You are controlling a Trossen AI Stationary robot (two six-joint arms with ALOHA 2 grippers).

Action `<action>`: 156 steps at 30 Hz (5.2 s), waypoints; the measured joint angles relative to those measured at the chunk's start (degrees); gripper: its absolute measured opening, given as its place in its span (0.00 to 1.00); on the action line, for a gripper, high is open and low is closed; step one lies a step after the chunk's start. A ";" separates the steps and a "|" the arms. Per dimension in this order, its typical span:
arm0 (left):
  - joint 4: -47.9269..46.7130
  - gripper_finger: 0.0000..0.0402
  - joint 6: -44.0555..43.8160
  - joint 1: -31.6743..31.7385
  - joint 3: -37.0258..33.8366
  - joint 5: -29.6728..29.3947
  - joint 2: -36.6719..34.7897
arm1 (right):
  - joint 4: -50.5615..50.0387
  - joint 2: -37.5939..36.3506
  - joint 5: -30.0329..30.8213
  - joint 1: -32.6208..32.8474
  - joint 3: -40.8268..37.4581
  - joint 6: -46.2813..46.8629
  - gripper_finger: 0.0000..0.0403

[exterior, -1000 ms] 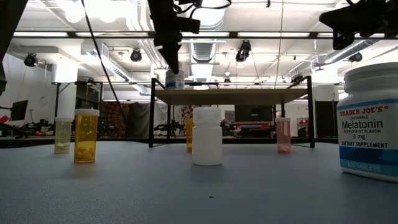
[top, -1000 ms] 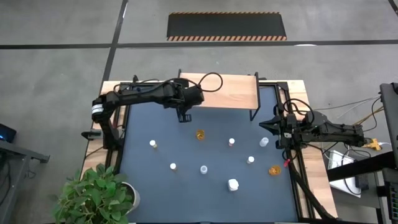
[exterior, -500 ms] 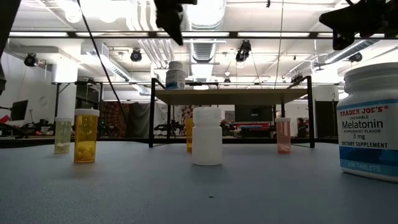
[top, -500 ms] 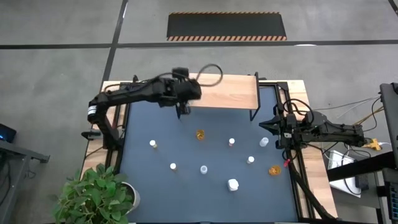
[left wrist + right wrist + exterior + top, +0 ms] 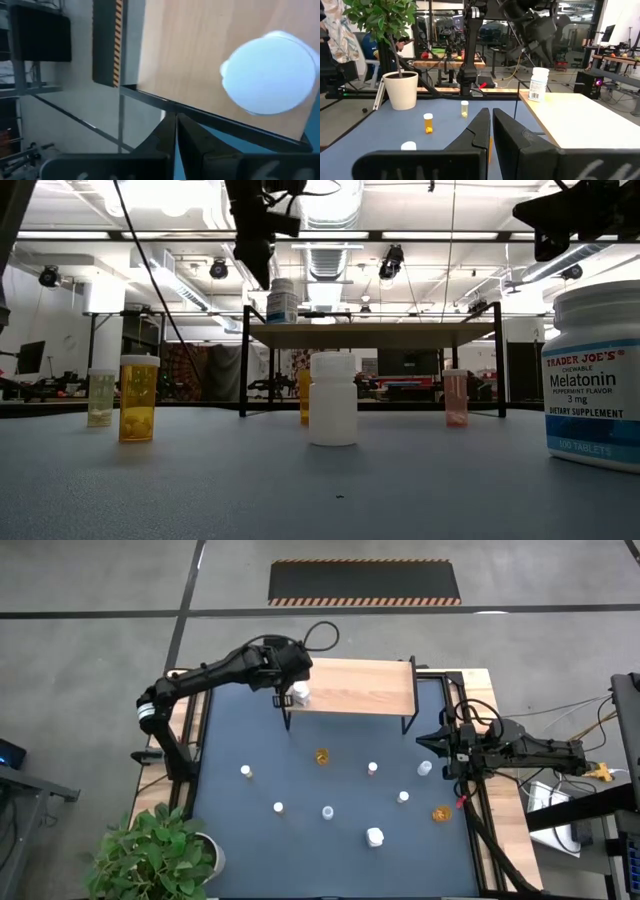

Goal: Pick and place medicine bottles onto shelf by color
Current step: Put the left white pill bottle on the shelf

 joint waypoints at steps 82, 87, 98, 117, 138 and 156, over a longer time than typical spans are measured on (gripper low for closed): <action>5.97 0.00 -8.71 -10.86 -4.40 -1.02 -1.49 | -0.37 0.00 0.00 0.00 -0.09 0.54 0.03; 3.96 0.00 -8.60 -9.99 -4.39 -1.54 -1.64 | -0.42 0.01 0.02 0.01 -0.11 0.57 0.03; 3.86 0.00 -3.89 -9.38 -4.41 -0.70 -2.41 | -0.46 0.01 0.00 0.01 -0.11 0.52 0.03; 4.45 0.00 -7.46 -16.18 1.71 -0.09 -2.62 | -0.48 0.00 0.02 0.01 -0.11 0.60 0.03; 2.86 0.00 -16.13 -15.55 -12.29 2.95 -2.56 | -1.01 0.00 0.02 0.00 -0.26 0.90 0.03; 3.49 0.00 -16.11 -12.29 -12.36 -2.18 -2.60 | -1.03 0.00 0.02 0.00 -0.26 0.87 0.03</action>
